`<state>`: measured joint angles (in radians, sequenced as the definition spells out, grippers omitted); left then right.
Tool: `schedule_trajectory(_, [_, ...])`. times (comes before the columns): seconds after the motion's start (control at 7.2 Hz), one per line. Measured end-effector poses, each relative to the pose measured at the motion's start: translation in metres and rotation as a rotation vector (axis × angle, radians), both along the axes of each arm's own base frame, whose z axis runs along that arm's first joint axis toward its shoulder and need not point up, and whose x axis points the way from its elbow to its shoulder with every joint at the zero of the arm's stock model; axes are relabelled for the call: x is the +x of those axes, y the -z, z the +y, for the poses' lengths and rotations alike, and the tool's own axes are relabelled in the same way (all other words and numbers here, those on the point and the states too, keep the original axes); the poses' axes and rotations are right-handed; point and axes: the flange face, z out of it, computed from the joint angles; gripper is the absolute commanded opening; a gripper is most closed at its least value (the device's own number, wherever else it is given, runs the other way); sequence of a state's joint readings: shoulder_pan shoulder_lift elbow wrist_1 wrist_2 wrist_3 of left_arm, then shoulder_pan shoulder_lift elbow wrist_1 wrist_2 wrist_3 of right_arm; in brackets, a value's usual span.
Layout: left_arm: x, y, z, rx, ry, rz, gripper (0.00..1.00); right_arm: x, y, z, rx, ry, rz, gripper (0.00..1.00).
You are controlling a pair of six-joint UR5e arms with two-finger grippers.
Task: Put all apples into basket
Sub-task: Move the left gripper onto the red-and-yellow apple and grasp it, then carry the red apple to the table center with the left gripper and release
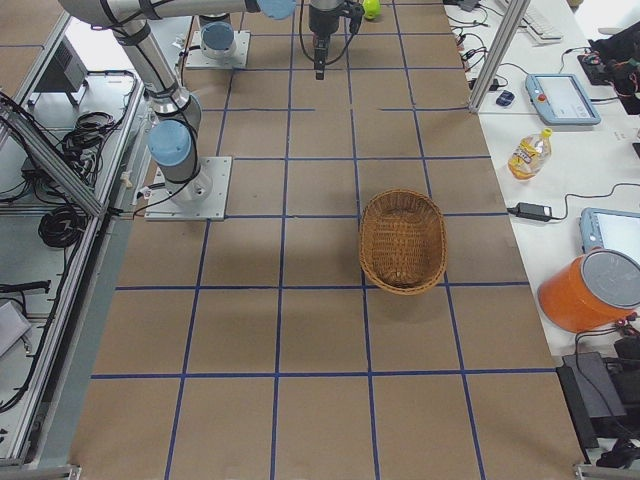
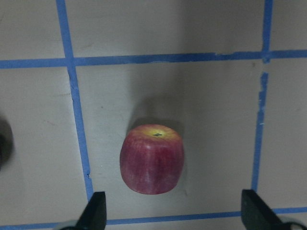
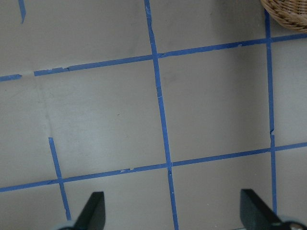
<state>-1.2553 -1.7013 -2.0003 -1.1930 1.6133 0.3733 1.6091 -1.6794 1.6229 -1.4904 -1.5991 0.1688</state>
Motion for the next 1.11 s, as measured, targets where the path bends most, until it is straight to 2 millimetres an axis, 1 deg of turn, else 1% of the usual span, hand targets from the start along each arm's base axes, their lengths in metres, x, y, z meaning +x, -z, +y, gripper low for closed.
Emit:
schedule_trajectory(0.28, [-0.001,0.034,0.008,0.021,0.003,0.003,1.00,0.000,0.000,0.000,0.001,0.001,0.003,1.00])
schedule_trajectory(0.56, [-0.002,0.061,0.009,0.024,0.001,0.009,1.00,0.000,0.001,0.000,0.002,0.001,0.000,1.00])
schedule_trajectory(0.69, [-0.001,0.071,0.006,0.013,0.000,0.007,0.83,0.000,0.001,0.000,0.002,0.001,0.000,1.00])
schedule_trajectory(0.83, [0.000,0.076,0.001,-0.011,0.003,0.000,0.64,0.000,0.001,0.000,0.002,0.001,0.002,1.00])
schedule_trajectory(0.97, [0.001,0.077,-0.002,-0.029,0.006,-0.005,0.59,0.000,0.001,0.000,0.004,0.001,0.003,1.00])
schedule_trajectory(1.11, [-0.001,0.073,-0.004,-0.040,0.008,-0.010,0.59,0.000,0.001,0.000,0.005,0.001,0.004,1.00])
